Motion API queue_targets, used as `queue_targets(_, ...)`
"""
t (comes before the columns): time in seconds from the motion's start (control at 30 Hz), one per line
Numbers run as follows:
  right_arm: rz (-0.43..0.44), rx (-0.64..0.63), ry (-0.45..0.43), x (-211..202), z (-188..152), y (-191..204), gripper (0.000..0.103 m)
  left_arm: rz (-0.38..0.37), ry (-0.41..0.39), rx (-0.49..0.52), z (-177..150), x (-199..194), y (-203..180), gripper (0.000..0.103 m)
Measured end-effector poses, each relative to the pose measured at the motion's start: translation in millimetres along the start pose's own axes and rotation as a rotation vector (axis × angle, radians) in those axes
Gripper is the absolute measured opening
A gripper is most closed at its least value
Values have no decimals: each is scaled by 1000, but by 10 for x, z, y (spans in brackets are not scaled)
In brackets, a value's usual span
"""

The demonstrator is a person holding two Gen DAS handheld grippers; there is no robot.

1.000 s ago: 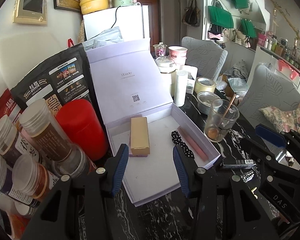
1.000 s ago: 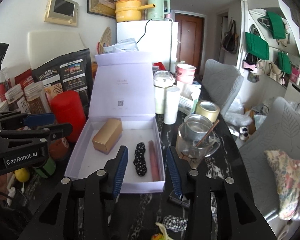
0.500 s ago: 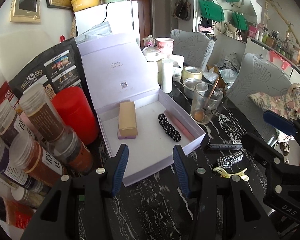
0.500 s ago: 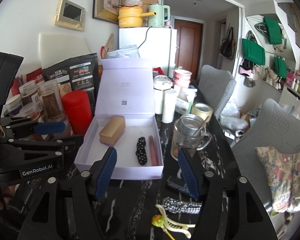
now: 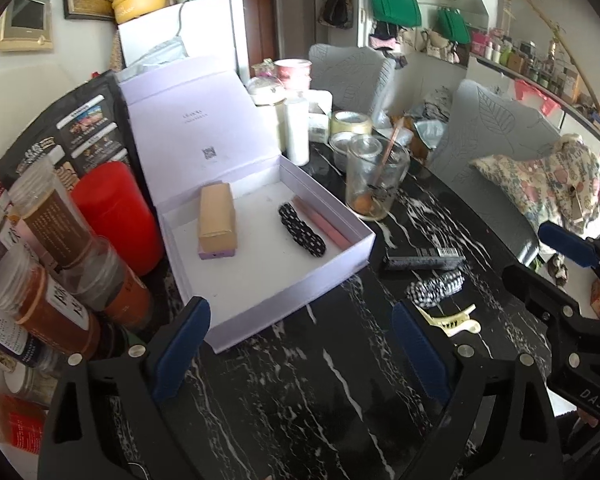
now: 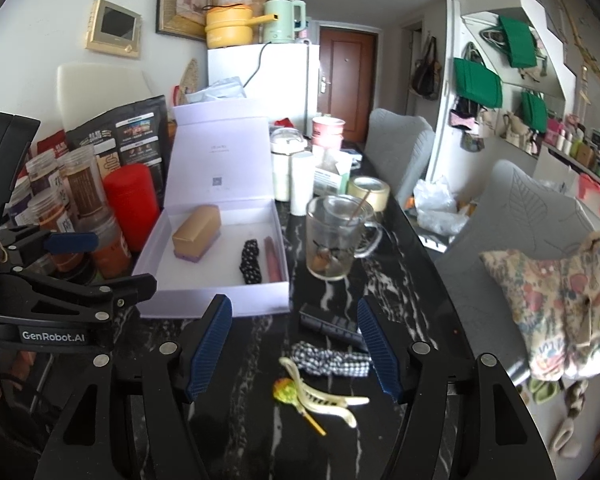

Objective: Organize rigid objects
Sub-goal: 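Move the left tool to the green-wrapped lollipop and lower around it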

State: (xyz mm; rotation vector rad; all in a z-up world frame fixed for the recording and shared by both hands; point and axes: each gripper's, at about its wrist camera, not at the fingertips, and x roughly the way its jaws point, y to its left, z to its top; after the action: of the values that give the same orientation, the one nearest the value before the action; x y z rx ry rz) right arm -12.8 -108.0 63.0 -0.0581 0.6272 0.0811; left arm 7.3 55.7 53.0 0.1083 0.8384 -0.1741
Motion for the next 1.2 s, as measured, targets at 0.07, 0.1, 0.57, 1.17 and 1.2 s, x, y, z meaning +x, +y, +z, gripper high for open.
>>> queue_targets(0.07, -11, -2, 5, -19, -48, -40, 66, 1, 9, 23, -29, 33, -73, 94)
queue_targets(0.1, -14, 0, 6, -30, -67, -56, 66, 0, 9, 38, -48, 47, -115, 94)
queue_targets(0.57, -58, 93, 42, -79, -350, -406, 66, -152, 66, 147, -205, 313, -543, 94)
queue_targets(1.17, -78, 174, 142, 100, -796, -762, 67, -271, 128, 333, -465, 707, -1048, 94)
queue_targets(1.2, -75, 183, 152, 127, -822, -788, 67, -279, 127, 345, -485, 726, -1071, 94)
